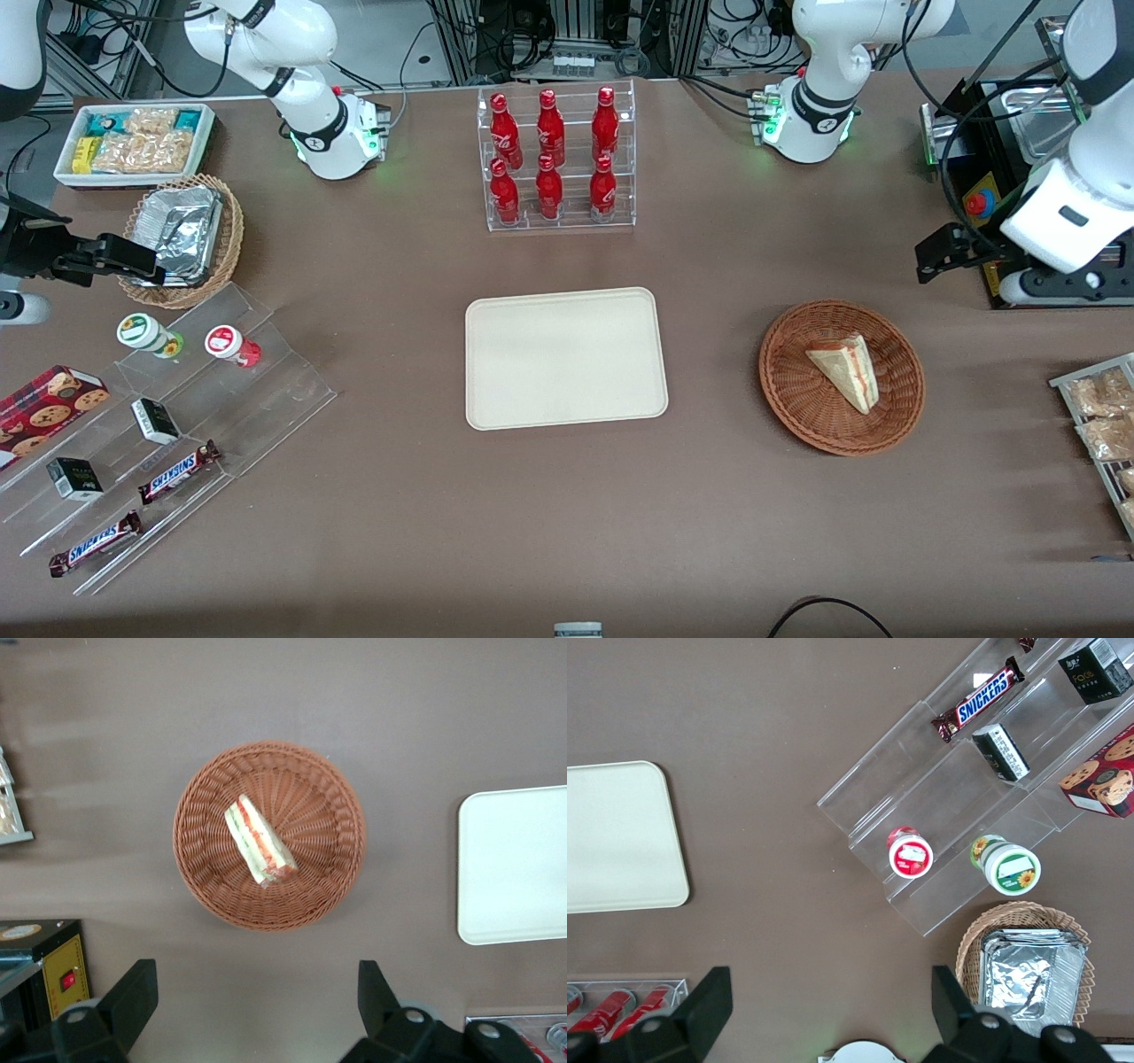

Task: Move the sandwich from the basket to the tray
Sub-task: 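Move the left gripper over the wrapped sandwich in the wicker basket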

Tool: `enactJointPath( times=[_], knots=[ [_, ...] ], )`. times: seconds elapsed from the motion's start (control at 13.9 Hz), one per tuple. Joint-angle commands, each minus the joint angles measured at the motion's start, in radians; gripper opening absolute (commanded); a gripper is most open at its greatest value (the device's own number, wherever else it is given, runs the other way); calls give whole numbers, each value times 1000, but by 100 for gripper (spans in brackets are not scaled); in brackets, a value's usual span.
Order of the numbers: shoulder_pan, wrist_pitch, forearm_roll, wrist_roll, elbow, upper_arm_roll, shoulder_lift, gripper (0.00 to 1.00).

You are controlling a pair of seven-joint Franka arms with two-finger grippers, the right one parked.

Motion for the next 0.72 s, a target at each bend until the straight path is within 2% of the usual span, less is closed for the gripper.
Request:
enactJointPath(
  times=[0.0, 0.29, 0.65],
  knots=[
    [3, 96, 9, -18, -89, 20, 18, 99],
    [4, 365, 24, -168, -316, 29, 10, 99],
    [4, 563, 21, -403, -475, 41, 40, 99]
  ],
)
